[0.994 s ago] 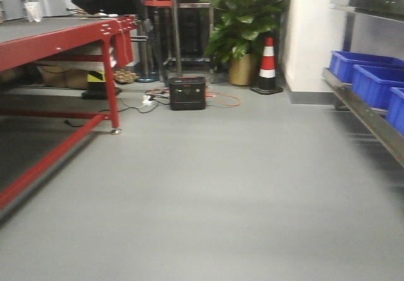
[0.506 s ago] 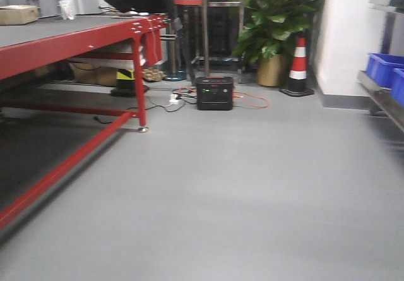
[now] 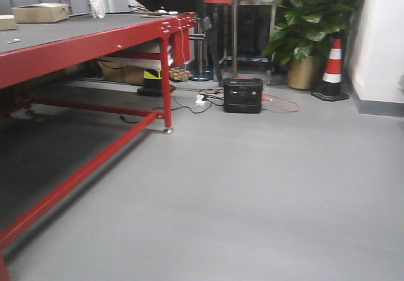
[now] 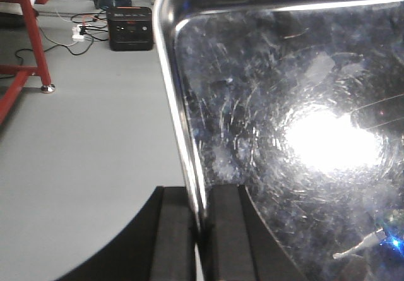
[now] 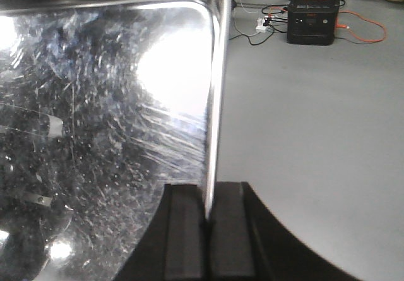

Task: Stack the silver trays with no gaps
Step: 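Hold the tray in both grippers while the base drives away from the shelf, then keep holding the tray while the base turns toward another shelf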

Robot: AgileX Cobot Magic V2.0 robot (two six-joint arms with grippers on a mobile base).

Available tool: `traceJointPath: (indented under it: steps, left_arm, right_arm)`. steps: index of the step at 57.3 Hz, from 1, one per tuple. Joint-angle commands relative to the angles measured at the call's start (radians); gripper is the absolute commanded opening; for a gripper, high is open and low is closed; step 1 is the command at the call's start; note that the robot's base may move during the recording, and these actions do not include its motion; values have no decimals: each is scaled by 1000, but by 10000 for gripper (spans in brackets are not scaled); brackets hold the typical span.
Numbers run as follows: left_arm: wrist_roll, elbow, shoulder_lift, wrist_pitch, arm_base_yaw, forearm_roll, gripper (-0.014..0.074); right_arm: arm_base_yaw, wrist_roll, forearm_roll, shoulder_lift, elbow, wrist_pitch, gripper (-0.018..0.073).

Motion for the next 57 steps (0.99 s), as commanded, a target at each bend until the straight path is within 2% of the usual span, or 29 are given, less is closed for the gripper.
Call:
traceJointPath:
  steps: [1, 57]
  left_arm:
    - [16, -7, -10, -29, -2, 16, -7]
    - [16, -7, -10, -29, -2, 16, -7]
  right_arm:
    - [0, -10, -12, -9, -7, -53, -79]
    - [0, -10, -12, -9, -7, -53, -79]
